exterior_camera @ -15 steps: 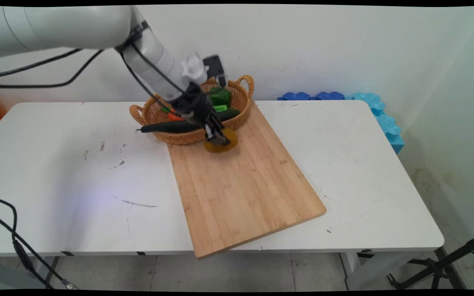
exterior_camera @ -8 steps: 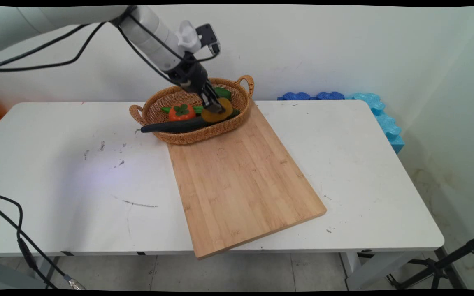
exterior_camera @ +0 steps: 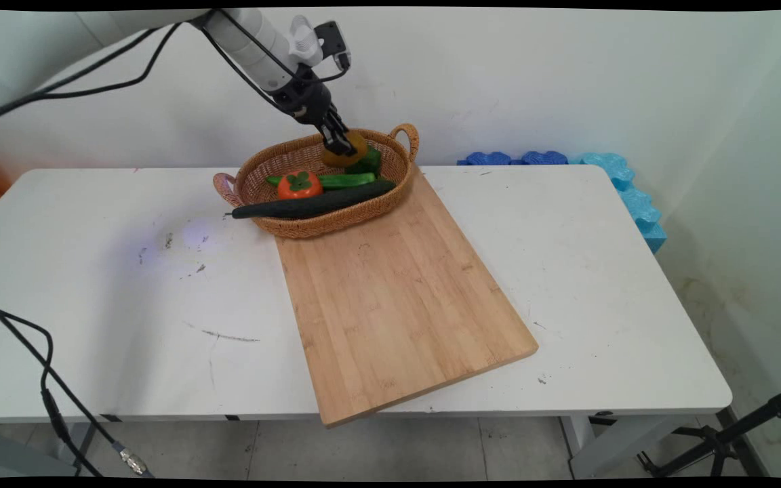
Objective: Place the picked object in the vegetable basket
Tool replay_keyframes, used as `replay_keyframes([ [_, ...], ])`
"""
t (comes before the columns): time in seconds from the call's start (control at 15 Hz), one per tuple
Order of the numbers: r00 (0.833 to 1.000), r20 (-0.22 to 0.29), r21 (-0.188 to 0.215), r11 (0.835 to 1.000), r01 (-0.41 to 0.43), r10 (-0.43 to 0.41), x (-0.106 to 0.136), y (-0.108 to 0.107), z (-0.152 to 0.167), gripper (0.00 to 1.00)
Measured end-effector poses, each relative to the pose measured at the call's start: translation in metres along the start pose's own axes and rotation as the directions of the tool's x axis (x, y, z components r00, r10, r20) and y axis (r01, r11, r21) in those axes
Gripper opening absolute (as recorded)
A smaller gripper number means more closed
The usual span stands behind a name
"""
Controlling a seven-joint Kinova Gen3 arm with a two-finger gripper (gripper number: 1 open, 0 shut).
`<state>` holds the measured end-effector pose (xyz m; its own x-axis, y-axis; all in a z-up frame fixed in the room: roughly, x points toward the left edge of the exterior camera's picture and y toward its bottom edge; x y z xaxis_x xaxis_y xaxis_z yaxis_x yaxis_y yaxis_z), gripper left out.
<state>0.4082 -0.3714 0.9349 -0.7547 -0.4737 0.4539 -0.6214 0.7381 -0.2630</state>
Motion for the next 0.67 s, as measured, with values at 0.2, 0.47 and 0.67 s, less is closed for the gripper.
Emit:
replay_keyframes([
  [0.2,1.000,0.016,0.006,1.000,-0.026,0.026,-0.006,-0.020,0.019,0.00],
  [0.47,0.999,0.035,0.001,0.999,-0.040,0.040,-0.015,-0.034,0.036,0.00],
  [0.67,0.997,0.054,-0.004,0.999,-0.046,0.046,-0.026,-0.043,0.048,0.00],
])
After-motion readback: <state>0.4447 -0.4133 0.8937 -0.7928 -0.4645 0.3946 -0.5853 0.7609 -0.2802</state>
